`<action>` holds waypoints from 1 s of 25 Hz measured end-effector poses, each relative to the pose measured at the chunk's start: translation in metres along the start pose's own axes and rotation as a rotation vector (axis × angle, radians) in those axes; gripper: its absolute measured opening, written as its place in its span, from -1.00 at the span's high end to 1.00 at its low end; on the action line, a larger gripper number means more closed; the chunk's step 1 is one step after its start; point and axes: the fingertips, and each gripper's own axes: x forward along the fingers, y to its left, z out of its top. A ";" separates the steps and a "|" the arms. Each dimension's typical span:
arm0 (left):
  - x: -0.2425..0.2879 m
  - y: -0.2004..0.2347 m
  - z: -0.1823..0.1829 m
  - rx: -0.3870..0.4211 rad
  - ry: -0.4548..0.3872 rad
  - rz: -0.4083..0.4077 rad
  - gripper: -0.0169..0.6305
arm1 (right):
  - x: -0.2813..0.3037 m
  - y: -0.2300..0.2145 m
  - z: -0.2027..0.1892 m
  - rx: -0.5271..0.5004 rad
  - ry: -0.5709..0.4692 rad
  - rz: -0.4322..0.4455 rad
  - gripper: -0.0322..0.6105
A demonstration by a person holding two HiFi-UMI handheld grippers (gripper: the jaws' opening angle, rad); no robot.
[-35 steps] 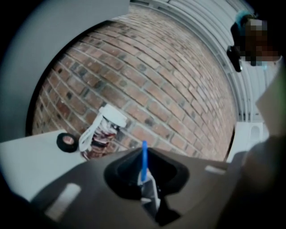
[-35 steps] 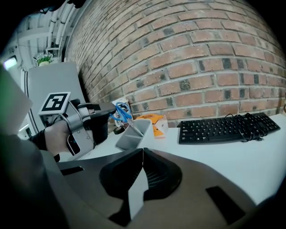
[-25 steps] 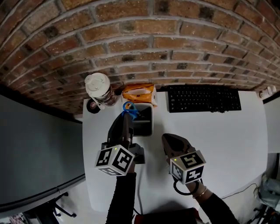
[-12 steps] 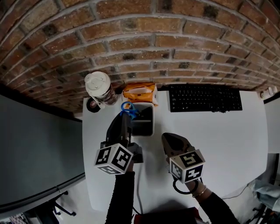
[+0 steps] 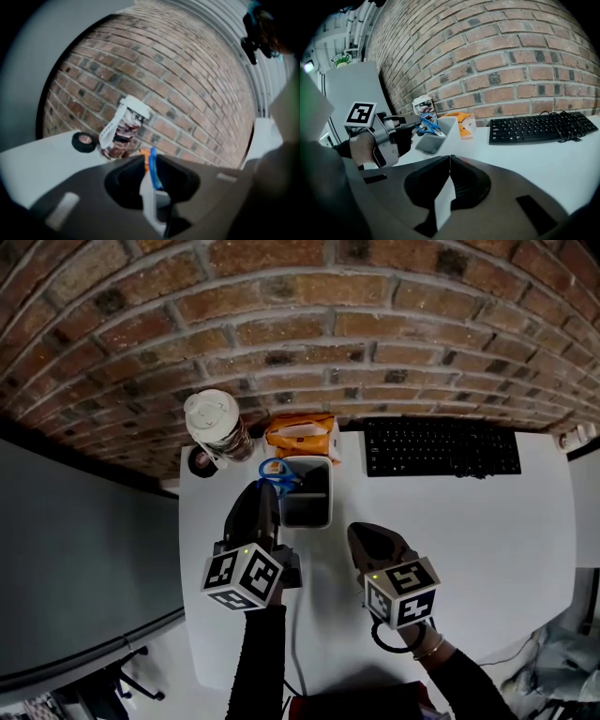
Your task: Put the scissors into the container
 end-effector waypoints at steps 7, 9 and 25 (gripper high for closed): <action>-0.011 0.006 -0.001 -0.006 0.002 0.022 0.66 | -0.004 0.003 -0.001 0.001 -0.006 -0.001 0.87; -0.015 0.006 -0.001 -0.006 0.000 0.026 0.66 | -0.006 0.005 -0.001 0.002 -0.006 -0.001 0.87; -0.066 0.016 -0.002 0.022 -0.015 0.081 0.67 | -0.024 0.024 -0.012 -0.019 -0.019 0.012 0.87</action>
